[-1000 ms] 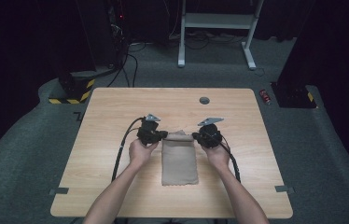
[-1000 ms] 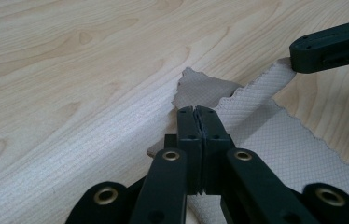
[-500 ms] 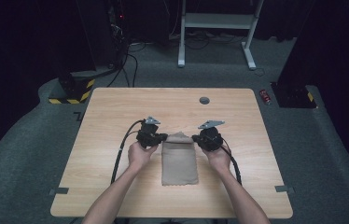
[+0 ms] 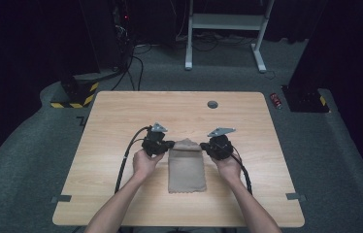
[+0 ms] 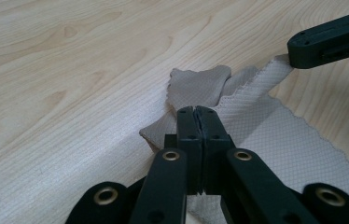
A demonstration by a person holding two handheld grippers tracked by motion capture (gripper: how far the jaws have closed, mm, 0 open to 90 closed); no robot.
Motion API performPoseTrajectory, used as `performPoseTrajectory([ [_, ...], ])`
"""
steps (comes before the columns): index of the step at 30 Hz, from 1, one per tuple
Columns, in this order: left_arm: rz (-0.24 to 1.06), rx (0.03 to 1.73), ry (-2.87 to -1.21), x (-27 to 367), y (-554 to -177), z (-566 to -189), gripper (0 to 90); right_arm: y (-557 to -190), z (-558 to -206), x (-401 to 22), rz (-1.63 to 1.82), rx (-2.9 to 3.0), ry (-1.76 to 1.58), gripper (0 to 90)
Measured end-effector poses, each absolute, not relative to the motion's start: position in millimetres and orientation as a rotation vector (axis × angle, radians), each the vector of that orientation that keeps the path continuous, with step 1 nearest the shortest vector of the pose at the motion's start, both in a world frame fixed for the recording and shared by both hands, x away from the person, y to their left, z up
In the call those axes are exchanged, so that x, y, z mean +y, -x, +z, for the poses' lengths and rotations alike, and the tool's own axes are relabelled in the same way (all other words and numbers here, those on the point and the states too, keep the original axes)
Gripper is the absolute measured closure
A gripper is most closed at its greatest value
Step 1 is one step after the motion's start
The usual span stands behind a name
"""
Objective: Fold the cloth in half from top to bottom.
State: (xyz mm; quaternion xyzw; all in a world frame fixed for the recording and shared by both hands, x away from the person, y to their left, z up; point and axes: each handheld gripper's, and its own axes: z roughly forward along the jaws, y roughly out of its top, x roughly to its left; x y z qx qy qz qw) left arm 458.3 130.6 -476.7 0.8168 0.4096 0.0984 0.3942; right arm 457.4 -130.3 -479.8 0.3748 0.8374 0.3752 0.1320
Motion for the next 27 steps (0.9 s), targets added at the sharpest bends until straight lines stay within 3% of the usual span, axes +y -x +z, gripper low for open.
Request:
performPoseTrajectory([
  [27, 0.208, 1.022, -2.05, 136.1, -446.8, -474.2, 89.0, -443.1, -474.3, -134.1, 1.135, 2.435, -1.054, 90.0],
])
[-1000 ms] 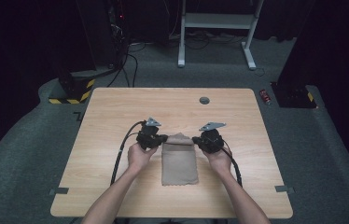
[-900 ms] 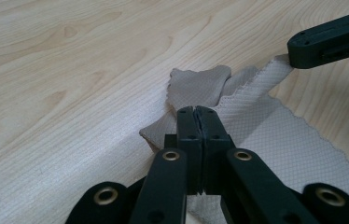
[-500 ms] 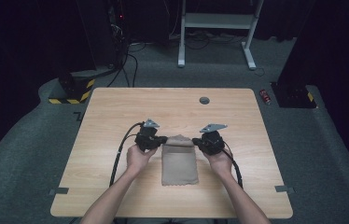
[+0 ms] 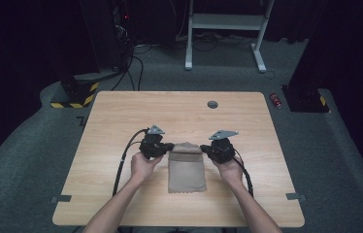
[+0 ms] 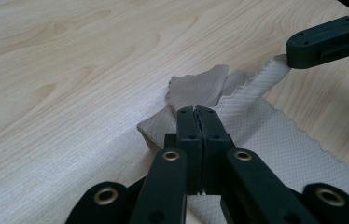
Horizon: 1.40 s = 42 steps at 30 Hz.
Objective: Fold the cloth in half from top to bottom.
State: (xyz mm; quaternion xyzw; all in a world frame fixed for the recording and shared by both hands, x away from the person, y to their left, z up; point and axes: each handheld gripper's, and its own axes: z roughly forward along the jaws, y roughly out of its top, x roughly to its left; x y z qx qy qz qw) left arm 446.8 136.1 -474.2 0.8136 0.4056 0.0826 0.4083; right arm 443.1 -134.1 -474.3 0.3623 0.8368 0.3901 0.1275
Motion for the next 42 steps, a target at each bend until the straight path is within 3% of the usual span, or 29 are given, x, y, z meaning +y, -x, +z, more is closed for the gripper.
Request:
performPoseTrajectory([
  [42, 0.201, 0.969, -2.044, 133.5, -417.2, -471.1, 89.0, -420.7, -469.4, -145.5, 1.215, 2.436, -1.028, 89.9],
])
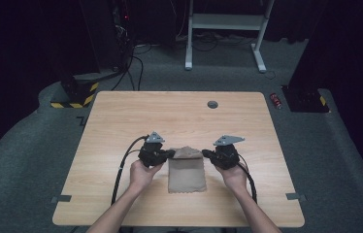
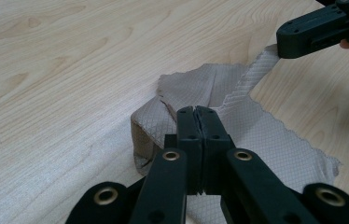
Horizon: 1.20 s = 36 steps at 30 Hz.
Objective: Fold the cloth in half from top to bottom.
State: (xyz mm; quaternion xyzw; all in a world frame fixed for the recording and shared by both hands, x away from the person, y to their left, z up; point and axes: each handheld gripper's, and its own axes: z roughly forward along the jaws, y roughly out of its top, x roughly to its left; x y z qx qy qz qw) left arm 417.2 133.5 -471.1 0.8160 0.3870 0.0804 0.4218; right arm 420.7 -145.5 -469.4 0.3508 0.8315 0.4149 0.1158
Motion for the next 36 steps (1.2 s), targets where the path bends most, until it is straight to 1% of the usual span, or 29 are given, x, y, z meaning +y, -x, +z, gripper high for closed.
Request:
performPoseTrajectory([
  [36, 0.184, 0.928, -2.031, 139.2, -384.5, -479.3, 89.0, -388.8, -474.3, -150.6, 1.262, 2.481, -0.97, 89.9],
])
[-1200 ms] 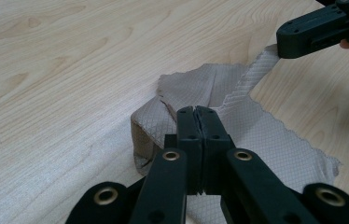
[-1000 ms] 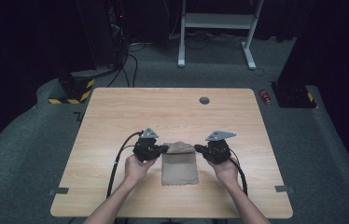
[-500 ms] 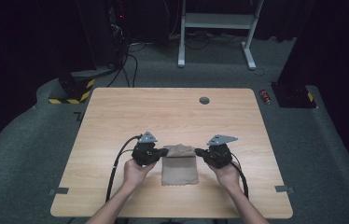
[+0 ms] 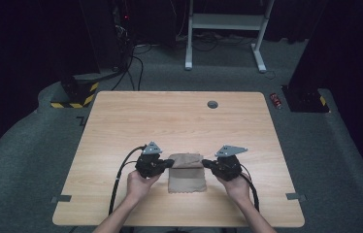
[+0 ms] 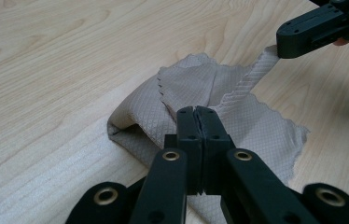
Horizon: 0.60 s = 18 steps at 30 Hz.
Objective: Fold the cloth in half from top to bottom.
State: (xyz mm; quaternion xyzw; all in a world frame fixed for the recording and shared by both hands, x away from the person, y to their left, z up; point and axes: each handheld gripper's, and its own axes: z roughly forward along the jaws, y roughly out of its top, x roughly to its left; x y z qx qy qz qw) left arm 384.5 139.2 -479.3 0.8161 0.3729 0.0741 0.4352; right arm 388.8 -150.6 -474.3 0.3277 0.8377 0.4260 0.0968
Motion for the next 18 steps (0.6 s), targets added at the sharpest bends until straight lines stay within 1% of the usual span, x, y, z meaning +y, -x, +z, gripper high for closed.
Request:
performPoseTrajectory([
  [18, 0.158, 0.919, -2.037, 140.5, -368.5, -487.1, 89.0, -375.9, -482.8, -152.0, 1.259, 2.514, -0.961, 90.0],
])
